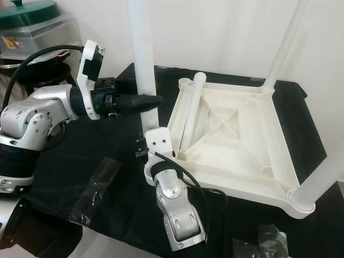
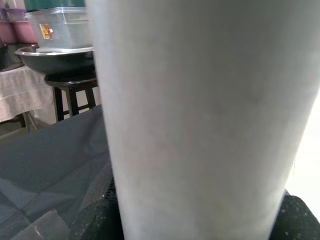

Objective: Building children table

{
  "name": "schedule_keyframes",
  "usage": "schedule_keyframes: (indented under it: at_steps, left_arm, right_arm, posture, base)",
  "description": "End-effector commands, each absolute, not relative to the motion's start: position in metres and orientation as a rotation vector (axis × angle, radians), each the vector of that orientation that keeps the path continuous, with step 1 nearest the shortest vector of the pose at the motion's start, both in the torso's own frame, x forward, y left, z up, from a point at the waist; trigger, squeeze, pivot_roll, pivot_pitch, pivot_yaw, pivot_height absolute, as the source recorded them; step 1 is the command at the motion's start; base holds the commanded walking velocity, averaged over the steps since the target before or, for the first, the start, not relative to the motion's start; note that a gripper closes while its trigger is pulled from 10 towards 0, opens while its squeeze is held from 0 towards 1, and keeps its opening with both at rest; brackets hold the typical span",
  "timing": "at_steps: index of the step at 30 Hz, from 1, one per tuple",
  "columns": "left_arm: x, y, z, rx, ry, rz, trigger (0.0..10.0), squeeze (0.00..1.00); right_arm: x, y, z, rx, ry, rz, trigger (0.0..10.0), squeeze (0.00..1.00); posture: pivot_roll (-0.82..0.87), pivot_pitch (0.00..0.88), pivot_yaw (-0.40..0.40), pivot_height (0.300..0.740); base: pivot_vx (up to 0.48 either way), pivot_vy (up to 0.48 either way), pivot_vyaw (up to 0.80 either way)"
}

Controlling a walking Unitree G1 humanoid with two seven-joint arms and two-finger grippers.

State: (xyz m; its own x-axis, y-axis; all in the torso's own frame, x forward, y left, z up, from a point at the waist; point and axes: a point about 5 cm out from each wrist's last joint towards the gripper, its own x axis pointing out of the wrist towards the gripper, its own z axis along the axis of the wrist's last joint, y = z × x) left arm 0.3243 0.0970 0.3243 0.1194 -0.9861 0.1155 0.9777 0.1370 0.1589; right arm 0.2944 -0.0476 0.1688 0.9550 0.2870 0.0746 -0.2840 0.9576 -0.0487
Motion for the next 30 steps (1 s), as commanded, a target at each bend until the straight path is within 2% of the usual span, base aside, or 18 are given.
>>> schedule_keyframes:
  at_steps: [1,7,8,10,13,16,17,18,19,20,21,22,24,25,30]
  left_arm:
    - [0.317,0.089,0.318,0.091,-0.168,-1.56,0.0,0.0]
    - [0.318,0.09,0.318,0.101,-0.162,-1.575,0.0,0.0]
    - [0.318,0.09,0.317,0.105,-0.161,-1.58,0.0,0.0]
    - [0.317,0.09,0.317,0.107,-0.16,-1.584,0.0,0.0]
    - [0.316,0.09,0.315,0.116,-0.155,-1.595,0.0,0.0]
    - [0.316,0.09,0.314,0.119,-0.152,-1.6,0.0,0.0]
    - [0.316,0.089,0.313,0.12,-0.15,-1.603,0.0,0.0]
    - [0.315,0.089,0.312,0.122,-0.148,-1.608,0.0,0.0]
    - [0.315,0.089,0.312,0.122,-0.148,-1.608,0.0,0.0]
    - [0.315,0.088,0.312,0.125,-0.145,-1.619,0.0,0.0]
    - [0.315,0.088,0.312,0.125,-0.145,-1.619,0.0,0.0]
    - [0.315,0.087,0.312,0.126,-0.143,-1.625,0.0,0.0]
    - [0.314,0.087,0.312,0.127,-0.142,-1.63,0.0,0.0]
    - [0.314,0.086,0.312,0.127,-0.142,-1.634,0.0,0.0]
    - [0.314,0.085,0.311,0.127,-0.14,-1.64,0.0,0.0]
  right_arm:
    - [0.288,-0.032,0.142,0.022,0.055,0.331,10.0,0.0]
    - [0.29,-0.033,0.147,0.02,0.032,0.357,10.0,0.0]
    - [0.296,-0.039,0.159,0.037,-0.02,0.433,10.0,1.0]
    - [0.299,-0.043,0.168,0.046,-0.06,0.49,10.0,1.0]
    - [0.316,-0.068,0.198,0.076,-0.154,0.607,10.0,1.0]
    - [0.321,-0.077,0.207,0.063,-0.173,0.66,10.0,1.0]
    - [0.324,-0.083,0.213,0.051,-0.182,0.695,10.0,1.0]
    - [0.326,-0.091,0.22,-0.048,-0.198,0.798,10.0,1.0]
    - [0.326,-0.091,0.22,-0.048,-0.198,0.798,10.0,1.0]
    - [0.326,-0.106,0.228,-0.224,-0.192,0.976,10.0,0.8]
    - [0.326,-0.106,0.228,-0.224,-0.192,0.976,10.0,0.8]
    - [0.33,-0.116,0.236,-0.279,-0.17,1.041,10.0,0.05]
    - [0.333,-0.121,0.241,-0.298,-0.157,1.071,10.0,0.05]
    - [0.337,-0.125,0.249,-0.304,-0.151,1.105,10.0,0.0]
    - [0.34,-0.127,0.257,-0.28,-0.152,1.153,10.0,0.0]
  posture:
    - [0.05,0.041,0.033,0.74]
    - [0.05,0.043,0.033,0.74]
    - [0.05,0.042,0.032,0.74]
    - [0.05,0.042,0.032,0.74]
    - [0.05,0.041,0.032,0.74]
    - [0.04,0.039,0.035,0.74]
    - [0.04,0.039,0.035,0.74]
    - [0.05,0.041,0.038,0.74]
    - [0.05,0.041,0.038,0.74]
    - [0.04,0.04,0.043,0.74]
    - [0.04,0.04,0.043,0.74]
    - [0.04,0.043,0.048,0.74]
    - [0.04,0.043,0.048,0.74]
    - [0.04,0.043,0.05,0.74]
    - [0.04,0.045,0.051,0.74]
  base:
    - [0.0,0.0,0.0]
    - [0.0,0.0,0.0]
    - [0.0,0.0,0.0]
    - [0.0,0.0,0.0]
    - [0.0,0.0,0.0]
    - [0.0,0.0,0.0]
    - [0.0,0.0,0.0]
    - [0.0,0.0,0.0]
    - [0.0,0.0,0.0]
    - [0.0,0.0,0.0]
    - [0.0,0.0,0.0]
    - [0.0,0.0,0.0]
    - [0.0,0.0,0.0]
    - [0.0,0.0,0.0]
    - [0.0,0.0,0.0]
